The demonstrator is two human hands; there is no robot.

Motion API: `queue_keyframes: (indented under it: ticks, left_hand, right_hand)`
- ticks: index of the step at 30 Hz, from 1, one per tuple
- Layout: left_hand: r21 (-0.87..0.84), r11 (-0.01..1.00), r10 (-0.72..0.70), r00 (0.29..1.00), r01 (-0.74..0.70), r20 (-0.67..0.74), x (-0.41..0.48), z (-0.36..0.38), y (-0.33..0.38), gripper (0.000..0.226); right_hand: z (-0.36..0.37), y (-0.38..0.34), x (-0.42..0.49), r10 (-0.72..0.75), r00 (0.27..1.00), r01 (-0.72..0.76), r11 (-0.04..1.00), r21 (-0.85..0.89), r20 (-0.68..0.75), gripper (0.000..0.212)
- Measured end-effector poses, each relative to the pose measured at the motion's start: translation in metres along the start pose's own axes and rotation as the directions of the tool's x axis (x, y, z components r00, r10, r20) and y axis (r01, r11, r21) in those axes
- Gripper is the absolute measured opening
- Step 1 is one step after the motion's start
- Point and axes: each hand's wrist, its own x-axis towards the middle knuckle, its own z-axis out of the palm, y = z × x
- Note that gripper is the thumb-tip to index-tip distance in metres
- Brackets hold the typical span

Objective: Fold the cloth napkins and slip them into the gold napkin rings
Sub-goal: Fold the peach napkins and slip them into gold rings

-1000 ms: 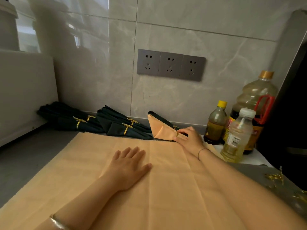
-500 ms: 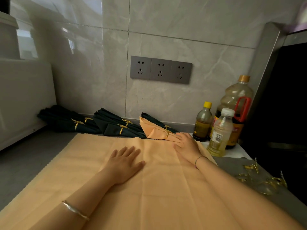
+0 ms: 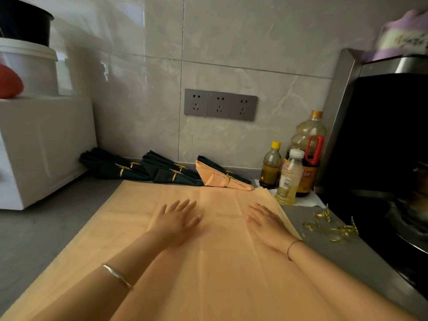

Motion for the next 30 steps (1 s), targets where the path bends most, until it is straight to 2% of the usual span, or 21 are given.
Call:
queue_keyframes:
  ticks: [4, 8, 11, 13, 15, 19, 21, 24, 27, 30]
  left_hand:
    - [0.017, 0.999, 0.038, 0.989, -0.041, 0.142, -0.050, 0.000, 0.022, 0.062]
    - [0.063, 0.995, 0.067, 0.977, -0.081, 0.202, -0.089, 0.006, 0.037, 0.075]
    - [0.058, 0.995, 0.072, 0.979, -0.084, 0.191, -0.115, -0.001, 0.045, 0.084]
    - [0.045, 0.992, 0.106, 0.975, -0.117, 0.196, -0.132, -0.005, 0.050, 0.088]
    - [0.011, 0.985, 0.165, 0.963, -0.171, 0.214, -0.159, -0.008, 0.054, 0.104]
    - [0.018, 0.950, 0.303, 0.936, -0.311, 0.178, -0.209, -0.001, 0.053, 0.085]
    - [0.045, 0.934, 0.344, 0.927, -0.354, 0.151, -0.229, 0.006, 0.050, 0.086]
    - [0.084, 0.907, 0.405, 0.910, -0.412, 0.093, -0.240, 0.017, 0.043, 0.098]
    - [0.206, 0.862, 0.456, 0.886, -0.464, 0.088, -0.248, 0.026, 0.041, 0.110]
    - [0.299, 0.828, 0.480, 0.875, -0.474, 0.059, -0.253, 0.033, 0.043, 0.111]
  right_hand:
    - [0.000, 0.002, -0.051, 0.018, 0.988, -0.004, 0.996, -0.093, 0.152, 0.055]
    - [-0.007, 0.006, -0.081, 0.049, 0.985, -0.027, 0.991, -0.133, 0.168, 0.057]
    - [-0.017, 0.005, -0.104, 0.052, 0.988, -0.034, 0.992, -0.125, 0.147, 0.057]
    - [-0.023, 0.003, -0.120, 0.009, 0.995, 0.001, 0.995, -0.100, 0.104, 0.056]
    - [-0.028, -0.005, -0.150, -0.086, 0.993, 0.090, 0.995, -0.048, 0.076, 0.055]
    - [-0.024, -0.029, -0.228, -0.236, 0.971, 0.234, 0.971, 0.050, 0.036, 0.061]
    - [-0.018, -0.037, -0.263, -0.275, 0.961, 0.275, 0.961, -0.002, 0.041, 0.069]
    - [-0.007, -0.041, -0.288, -0.340, 0.939, 0.343, 0.924, -0.171, 0.048, 0.085]
    - [0.011, -0.043, -0.303, -0.401, 0.916, 0.386, 0.870, -0.307, 0.016, 0.093]
    - [0.024, -0.047, -0.310, -0.426, 0.904, 0.376, 0.822, -0.428, -0.023, 0.099]
